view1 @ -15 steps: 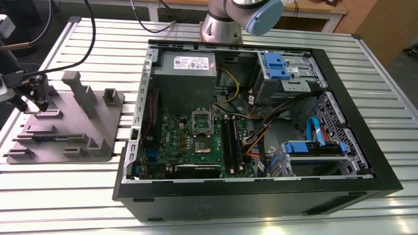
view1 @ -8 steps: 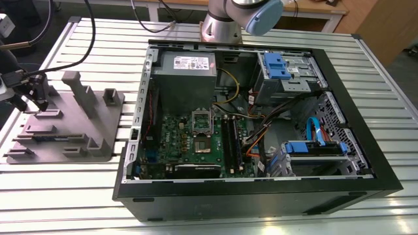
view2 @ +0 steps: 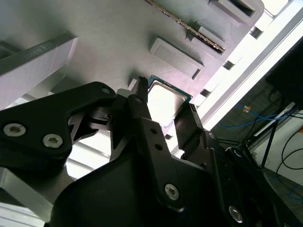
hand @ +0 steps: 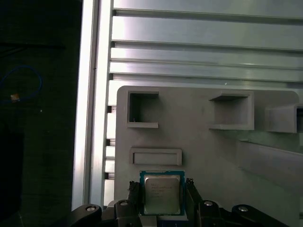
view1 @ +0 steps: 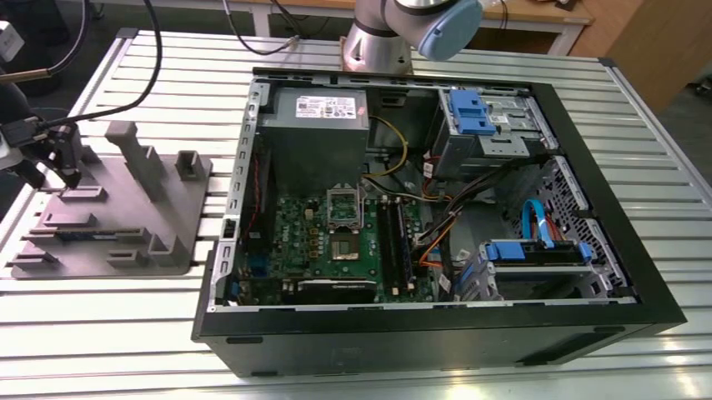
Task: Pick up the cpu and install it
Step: 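Pick up the cpu and move it towards the insertion slot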
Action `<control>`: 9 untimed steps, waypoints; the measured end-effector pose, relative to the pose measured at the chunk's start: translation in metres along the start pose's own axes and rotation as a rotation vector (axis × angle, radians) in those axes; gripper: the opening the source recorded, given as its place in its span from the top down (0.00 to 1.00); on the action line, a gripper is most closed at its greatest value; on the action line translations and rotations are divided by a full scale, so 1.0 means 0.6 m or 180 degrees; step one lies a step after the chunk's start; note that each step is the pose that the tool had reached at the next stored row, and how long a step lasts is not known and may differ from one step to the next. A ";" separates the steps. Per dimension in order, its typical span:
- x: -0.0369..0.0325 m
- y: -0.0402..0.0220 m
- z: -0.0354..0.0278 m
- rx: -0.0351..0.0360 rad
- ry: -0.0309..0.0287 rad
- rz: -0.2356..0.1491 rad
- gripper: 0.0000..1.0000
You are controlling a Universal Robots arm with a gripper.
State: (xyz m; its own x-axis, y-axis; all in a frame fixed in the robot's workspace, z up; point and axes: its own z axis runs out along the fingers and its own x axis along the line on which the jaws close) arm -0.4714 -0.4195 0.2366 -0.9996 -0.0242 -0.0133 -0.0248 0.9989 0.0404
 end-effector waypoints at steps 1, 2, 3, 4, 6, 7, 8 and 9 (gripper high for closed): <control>0.000 0.000 -0.001 0.0000 0.0000 0.0000 0.53; 0.000 0.000 -0.002 0.0000 0.0000 0.0000 0.53; 0.000 0.000 -0.003 0.0000 0.0000 0.0000 0.53; 0.000 0.000 -0.004 0.0000 0.0000 0.0000 0.53; 0.000 0.000 -0.006 0.0000 0.0000 0.0000 0.53; 0.000 0.000 -0.007 0.0000 0.0000 0.0000 0.53; 0.000 0.000 -0.008 0.0001 0.0000 0.0000 0.53; 0.000 0.000 -0.009 0.0001 0.0000 0.0000 0.53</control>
State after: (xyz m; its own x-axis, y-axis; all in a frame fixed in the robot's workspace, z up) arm -0.4714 -0.4195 0.2417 -0.9996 -0.0243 -0.0134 -0.0248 0.9989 0.0401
